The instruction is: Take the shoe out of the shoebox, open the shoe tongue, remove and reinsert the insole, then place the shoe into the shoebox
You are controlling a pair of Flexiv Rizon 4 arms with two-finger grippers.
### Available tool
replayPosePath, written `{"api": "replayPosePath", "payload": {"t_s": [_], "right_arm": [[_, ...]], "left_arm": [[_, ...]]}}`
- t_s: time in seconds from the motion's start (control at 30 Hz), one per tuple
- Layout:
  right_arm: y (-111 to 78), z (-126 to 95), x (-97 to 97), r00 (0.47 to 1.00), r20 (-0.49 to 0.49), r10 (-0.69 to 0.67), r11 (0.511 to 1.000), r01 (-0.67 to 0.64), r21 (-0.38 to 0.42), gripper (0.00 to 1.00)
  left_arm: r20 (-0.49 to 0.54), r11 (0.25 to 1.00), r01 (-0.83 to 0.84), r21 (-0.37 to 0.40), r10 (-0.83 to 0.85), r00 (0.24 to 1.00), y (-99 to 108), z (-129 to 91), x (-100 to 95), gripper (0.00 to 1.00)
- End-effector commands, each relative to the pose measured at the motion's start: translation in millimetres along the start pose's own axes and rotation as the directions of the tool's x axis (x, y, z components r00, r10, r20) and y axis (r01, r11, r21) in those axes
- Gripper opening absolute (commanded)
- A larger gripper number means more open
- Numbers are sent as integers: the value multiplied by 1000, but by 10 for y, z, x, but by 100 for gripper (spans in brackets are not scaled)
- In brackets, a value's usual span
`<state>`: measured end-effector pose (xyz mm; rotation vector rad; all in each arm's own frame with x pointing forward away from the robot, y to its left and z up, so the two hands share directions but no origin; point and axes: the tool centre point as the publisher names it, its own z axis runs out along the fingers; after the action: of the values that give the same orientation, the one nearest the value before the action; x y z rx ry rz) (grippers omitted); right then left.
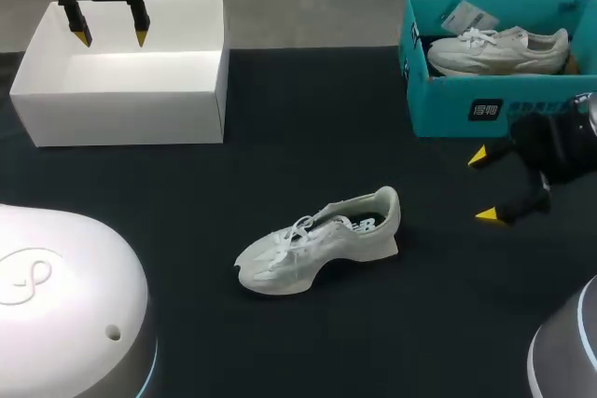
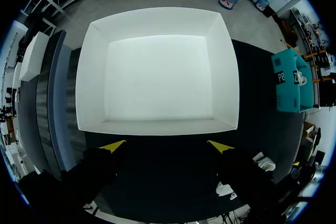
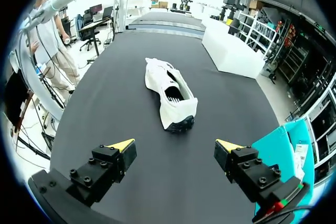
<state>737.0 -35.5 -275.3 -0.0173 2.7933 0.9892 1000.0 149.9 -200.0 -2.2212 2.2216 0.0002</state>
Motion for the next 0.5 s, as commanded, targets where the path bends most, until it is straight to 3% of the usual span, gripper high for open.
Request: {"api": "replayPosePath", "payload": {"t_s": [0.03,0.5], "right_arm": [[-85,81,78,1000,21,-10,989,13,-145,100],[-365,361,112,1000,-28,10,986,-15,-165,100]], "left_arm": [[0,1000,0,0,0,1000,1,0,-1,100],[0,1000,0,0,0,1000,1,0,-1,100]]}}
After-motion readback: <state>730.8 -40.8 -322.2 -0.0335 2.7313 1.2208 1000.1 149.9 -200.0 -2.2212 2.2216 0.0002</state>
